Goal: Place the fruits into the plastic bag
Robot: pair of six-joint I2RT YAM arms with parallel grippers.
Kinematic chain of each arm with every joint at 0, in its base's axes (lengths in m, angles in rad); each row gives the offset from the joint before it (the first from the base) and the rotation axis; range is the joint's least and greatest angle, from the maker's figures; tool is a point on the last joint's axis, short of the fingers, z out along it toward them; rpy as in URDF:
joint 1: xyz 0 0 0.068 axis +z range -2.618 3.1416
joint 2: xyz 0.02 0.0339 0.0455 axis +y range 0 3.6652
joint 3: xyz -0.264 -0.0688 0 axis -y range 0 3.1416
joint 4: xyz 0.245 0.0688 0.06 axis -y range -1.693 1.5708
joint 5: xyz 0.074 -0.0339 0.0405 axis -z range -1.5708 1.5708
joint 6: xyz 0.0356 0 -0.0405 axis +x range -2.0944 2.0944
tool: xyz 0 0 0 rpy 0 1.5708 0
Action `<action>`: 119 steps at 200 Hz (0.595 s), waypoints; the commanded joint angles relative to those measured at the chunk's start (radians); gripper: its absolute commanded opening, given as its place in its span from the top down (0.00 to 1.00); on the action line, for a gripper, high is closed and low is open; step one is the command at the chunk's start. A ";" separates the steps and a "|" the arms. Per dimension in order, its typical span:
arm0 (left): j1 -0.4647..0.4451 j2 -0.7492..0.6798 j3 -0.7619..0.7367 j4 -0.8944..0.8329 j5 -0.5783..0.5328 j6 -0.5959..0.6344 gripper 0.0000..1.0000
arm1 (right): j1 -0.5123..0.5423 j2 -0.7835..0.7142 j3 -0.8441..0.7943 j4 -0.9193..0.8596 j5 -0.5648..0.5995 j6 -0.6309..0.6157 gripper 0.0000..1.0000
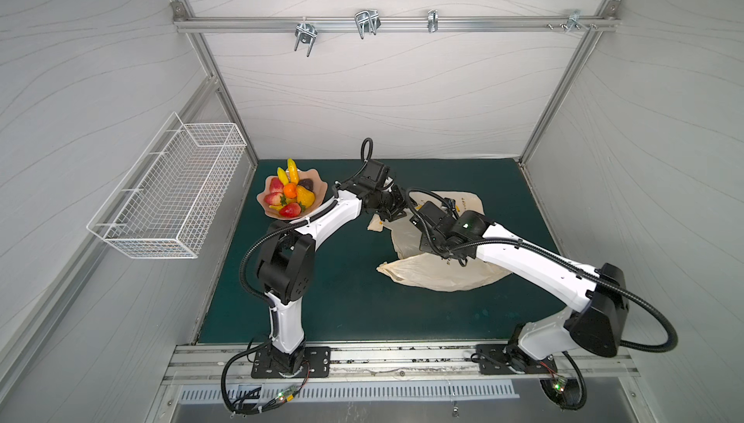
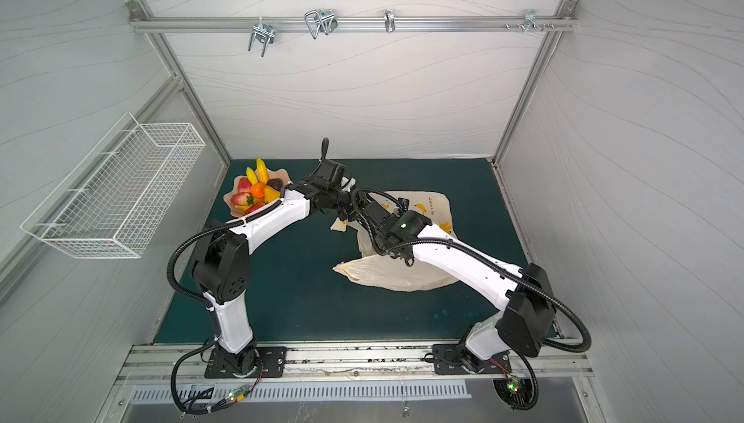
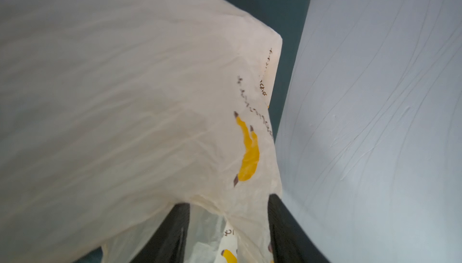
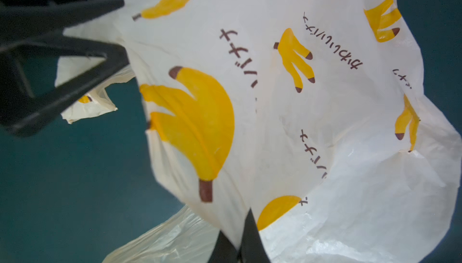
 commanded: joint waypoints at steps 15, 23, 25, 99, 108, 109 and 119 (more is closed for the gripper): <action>0.019 -0.090 0.069 -0.143 -0.034 0.137 0.22 | -0.027 -0.036 0.009 -0.032 0.022 0.000 1.00; 0.022 -0.105 0.076 -0.170 -0.035 0.157 0.20 | -0.032 -0.038 0.010 -0.029 0.018 0.000 1.00; 0.023 -0.109 0.077 -0.176 -0.036 0.163 0.20 | -0.031 -0.038 0.008 -0.028 0.016 0.000 1.00; 0.151 -0.307 -0.012 -0.374 -0.095 0.249 0.15 | -0.057 -0.033 0.014 0.009 -0.016 -0.024 1.00; 0.189 -0.338 -0.048 -0.367 -0.095 0.243 0.15 | -0.058 -0.033 0.016 0.013 -0.019 -0.026 1.00; 0.193 -0.340 -0.051 -0.366 -0.096 0.243 0.15 | -0.058 -0.032 0.016 0.012 -0.020 -0.027 1.00; 0.240 -0.365 -0.084 -0.358 -0.097 0.244 0.15 | -0.059 -0.029 0.016 0.016 -0.023 -0.030 1.00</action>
